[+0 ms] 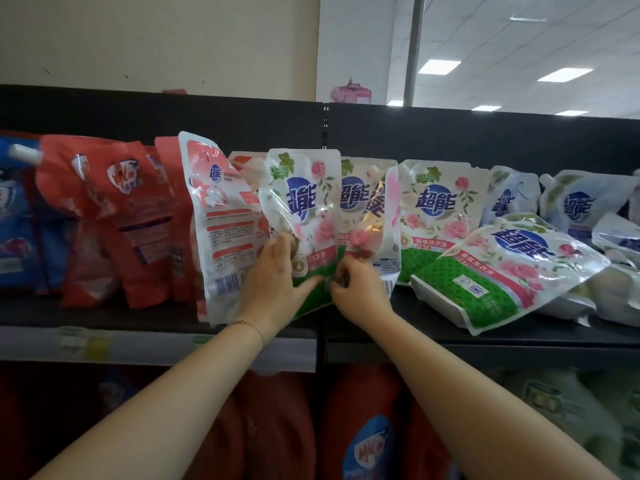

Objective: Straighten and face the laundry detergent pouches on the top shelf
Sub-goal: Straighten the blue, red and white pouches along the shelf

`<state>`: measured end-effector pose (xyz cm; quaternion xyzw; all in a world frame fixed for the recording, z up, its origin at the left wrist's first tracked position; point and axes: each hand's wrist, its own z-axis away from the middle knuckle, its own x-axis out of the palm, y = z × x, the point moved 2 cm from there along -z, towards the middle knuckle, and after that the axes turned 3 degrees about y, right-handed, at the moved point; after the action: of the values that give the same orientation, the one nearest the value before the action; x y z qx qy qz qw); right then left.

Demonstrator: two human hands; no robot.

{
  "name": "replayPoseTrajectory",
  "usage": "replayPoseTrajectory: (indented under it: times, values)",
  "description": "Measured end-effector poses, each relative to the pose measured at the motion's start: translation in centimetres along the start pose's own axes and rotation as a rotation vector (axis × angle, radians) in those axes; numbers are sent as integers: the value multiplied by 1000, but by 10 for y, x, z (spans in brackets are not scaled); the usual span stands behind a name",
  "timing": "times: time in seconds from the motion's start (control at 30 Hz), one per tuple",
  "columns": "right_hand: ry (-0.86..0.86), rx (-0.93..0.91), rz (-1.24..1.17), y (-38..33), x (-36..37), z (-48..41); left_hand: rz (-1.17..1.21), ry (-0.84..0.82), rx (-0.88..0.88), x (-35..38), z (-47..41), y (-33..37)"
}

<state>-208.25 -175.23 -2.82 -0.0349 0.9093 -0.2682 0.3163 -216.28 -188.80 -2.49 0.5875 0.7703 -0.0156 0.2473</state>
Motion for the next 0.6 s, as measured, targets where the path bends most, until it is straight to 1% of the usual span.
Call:
replayPoseTrajectory:
  times: [0.1, 0.2, 0.3, 0.43, 0.53, 0.6]
  values:
    - [6, 28, -4, -2, -5, 9, -100, 87, 38, -10, 9, 2]
    - [27, 61, 19, 0, -14, 19, -171, 121, 156, -10, 15, 11]
    - [69, 70, 79, 4, -33, 27, -96, 54, 249, 2, 17, 32]
    - [189, 87, 113, 21, -72, 36, 35, -50, 348, 28, 19, 74]
    - [262, 127, 156, 47, -105, 41, 116, -136, 364, 53, 17, 111]
    - [298, 188, 169, 68, -126, 43, 121, -227, 341, 73, 15, 134]
